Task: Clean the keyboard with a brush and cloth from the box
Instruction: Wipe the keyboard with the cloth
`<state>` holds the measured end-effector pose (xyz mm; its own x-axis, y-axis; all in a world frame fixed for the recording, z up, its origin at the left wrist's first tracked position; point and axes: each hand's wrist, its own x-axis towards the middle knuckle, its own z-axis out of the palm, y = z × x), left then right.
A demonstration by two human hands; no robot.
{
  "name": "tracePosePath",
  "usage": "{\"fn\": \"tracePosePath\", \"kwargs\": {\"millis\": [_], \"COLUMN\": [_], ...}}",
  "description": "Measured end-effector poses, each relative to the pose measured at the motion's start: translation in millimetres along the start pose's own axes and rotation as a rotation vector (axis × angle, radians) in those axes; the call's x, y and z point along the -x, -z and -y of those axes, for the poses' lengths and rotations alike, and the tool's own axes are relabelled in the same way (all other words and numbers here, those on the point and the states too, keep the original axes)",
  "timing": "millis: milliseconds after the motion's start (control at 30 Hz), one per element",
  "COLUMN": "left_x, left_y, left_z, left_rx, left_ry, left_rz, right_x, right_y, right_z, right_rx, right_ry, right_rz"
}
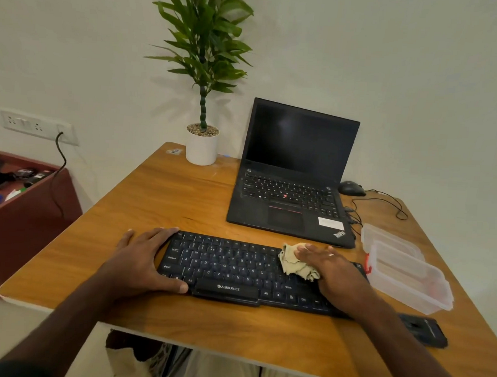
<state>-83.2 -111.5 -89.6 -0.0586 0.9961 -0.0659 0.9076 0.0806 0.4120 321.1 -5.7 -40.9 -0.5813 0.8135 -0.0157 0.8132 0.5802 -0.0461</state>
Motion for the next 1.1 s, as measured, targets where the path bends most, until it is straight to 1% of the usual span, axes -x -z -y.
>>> {"fn": "tracePosePath", "kwargs": {"millis": [67,167,267,333,400,467,533,600,767,967,1100], "left_x": [1,6,16,16,11,4,1,-1,1,0,2], "left_y": [-1,-3,-9,-18,-31,-43,-47,-50,-53,-53,-52], "left_z": [-1,-9,-39,-71,-101,-121,-127,-125,-123,-123,-125], "left_rx": [-0.016,-0.061,-0.168,-0.219,-0.307,-0.357,-0.330,-0.324,-0.306,-0.306,-0.303], "left_ry": [-0.002,-0.044,-0.098,-0.182,-0.285,-0.322,-0.278,-0.232,-0.206,-0.192,-0.186], "left_rz": [-0.001,-0.026,-0.128,-0.217,-0.259,-0.250,-0.197,-0.198,-0.214,-0.195,-0.187], "right_x": [4,6,4,1,-2,-5,-6,-5,1,24,23], "right_y": [-3,-12,-18,-20,-19,-18,-15,-12,3,24,27], "right_z": [-4,2,12,20,29,33,32,28,8,-19,-6], "right_rx": [-0.120,-0.266,-0.308,-0.314,-0.305,-0.283,-0.264,-0.231,-0.120,0.078,0.297], "right_ry": [-0.050,-0.038,-0.044,-0.036,-0.022,-0.008,0.009,0.029,0.018,-0.104,-0.088], "right_rz": [-0.001,-0.024,-0.093,-0.109,-0.098,-0.091,-0.071,-0.029,0.039,0.100,0.060]}}
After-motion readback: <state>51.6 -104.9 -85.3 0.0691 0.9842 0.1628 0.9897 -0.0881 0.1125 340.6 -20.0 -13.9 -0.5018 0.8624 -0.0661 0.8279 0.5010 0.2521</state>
